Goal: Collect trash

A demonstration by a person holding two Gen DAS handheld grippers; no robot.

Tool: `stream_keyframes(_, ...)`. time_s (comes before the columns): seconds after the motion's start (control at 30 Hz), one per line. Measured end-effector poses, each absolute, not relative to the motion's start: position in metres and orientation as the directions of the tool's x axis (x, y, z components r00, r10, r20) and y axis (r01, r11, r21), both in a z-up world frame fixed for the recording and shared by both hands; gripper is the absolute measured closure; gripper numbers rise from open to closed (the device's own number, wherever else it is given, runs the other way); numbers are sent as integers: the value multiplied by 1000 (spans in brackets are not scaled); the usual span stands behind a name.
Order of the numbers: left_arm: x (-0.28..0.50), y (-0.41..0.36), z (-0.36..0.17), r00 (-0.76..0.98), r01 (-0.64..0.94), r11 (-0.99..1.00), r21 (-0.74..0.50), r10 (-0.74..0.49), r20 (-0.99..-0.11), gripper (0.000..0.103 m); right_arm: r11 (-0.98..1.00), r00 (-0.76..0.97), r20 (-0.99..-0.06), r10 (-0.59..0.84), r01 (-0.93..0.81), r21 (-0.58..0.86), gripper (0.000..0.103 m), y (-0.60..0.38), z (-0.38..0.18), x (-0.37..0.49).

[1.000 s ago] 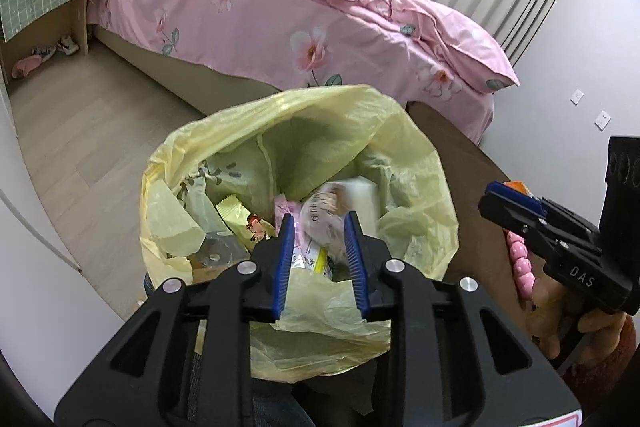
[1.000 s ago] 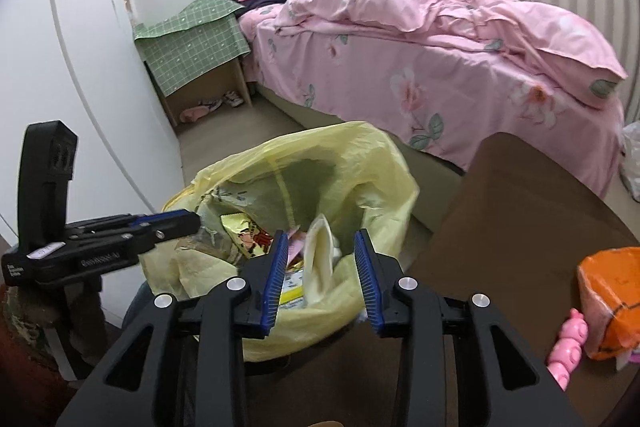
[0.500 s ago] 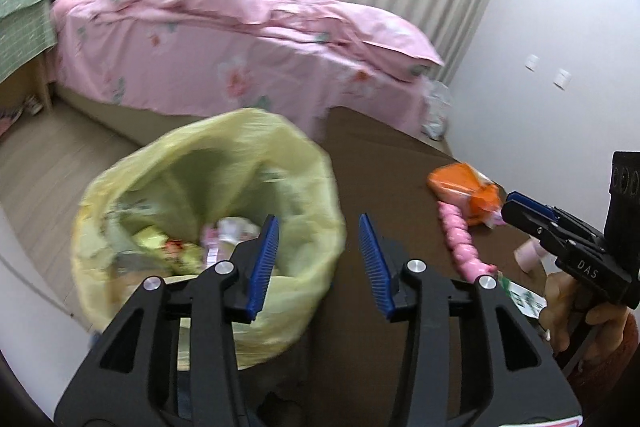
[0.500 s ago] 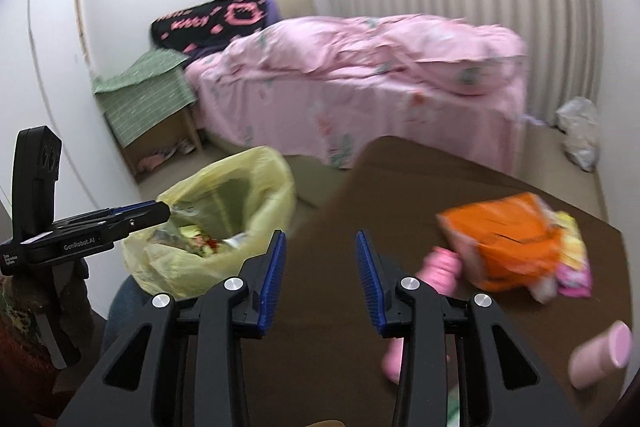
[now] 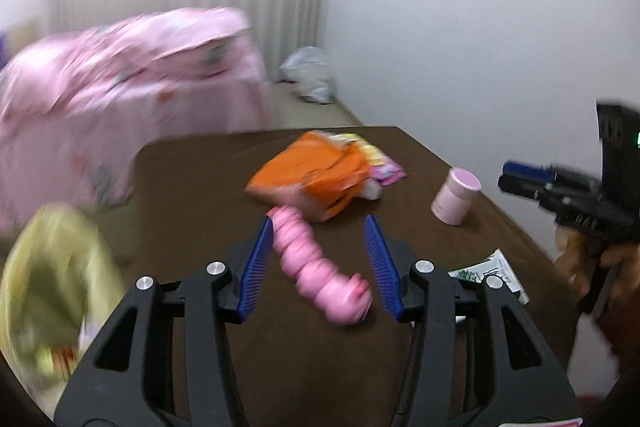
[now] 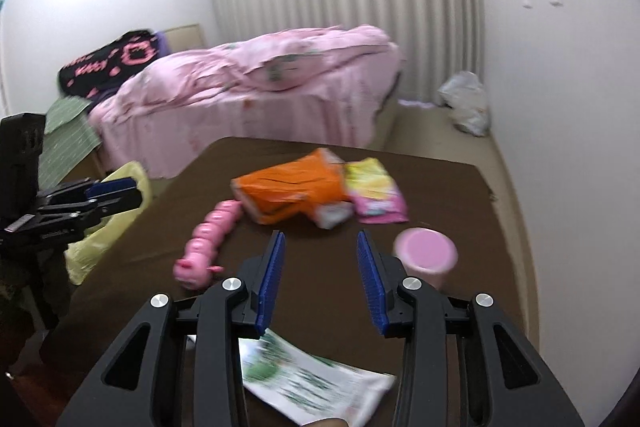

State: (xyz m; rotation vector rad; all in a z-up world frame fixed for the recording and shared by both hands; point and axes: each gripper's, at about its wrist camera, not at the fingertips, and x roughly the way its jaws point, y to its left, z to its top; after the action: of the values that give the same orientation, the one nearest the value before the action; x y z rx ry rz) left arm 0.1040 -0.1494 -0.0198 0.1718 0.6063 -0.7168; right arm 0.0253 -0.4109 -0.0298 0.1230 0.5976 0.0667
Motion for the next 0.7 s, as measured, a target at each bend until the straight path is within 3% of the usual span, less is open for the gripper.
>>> stream_keyframes(0.17, 155, -203, -34, 554, 704, 710, 26, -527, -644, 54, 988, 823, -563, 72, 17, 151, 56, -444, -38, 26)
stream_keyframes(0.27, 194, -204, -49, 545, 625, 778, -62, -492, -679, 40, 991, 815, -576, 67, 12, 132, 54, -449, -41, 35)
stream_keyframes(0.4, 243, -184, -75, 464, 432, 851, -298, -493, -736, 36, 994, 819, -572, 53, 11, 109, 54, -448, -43, 46)
stream_keyframes(0.5, 258, -185, -87, 452, 363, 873, -325, -470, -758, 36, 995, 819, -572, 51, 10, 103, 54, -446, -43, 57)
stream_keyframes(0.6, 270, -186, -100, 402, 281, 880, -383, -470, -786, 45, 997, 813, -581, 41, 6, 78, 54, -438, -42, 68)
stream_keyframes(0.67, 271, -182, -102, 382, 250, 866, -433, -499, -778, 68, 998, 813, -581, 42, -2, 70, 54, -431, -40, 72)
stream_keyframes(0.7, 272, -180, -102, 372, 248, 856, -454, -517, -771, 73, 998, 812, -582, 44, -7, 65, 54, -427, -39, 73)
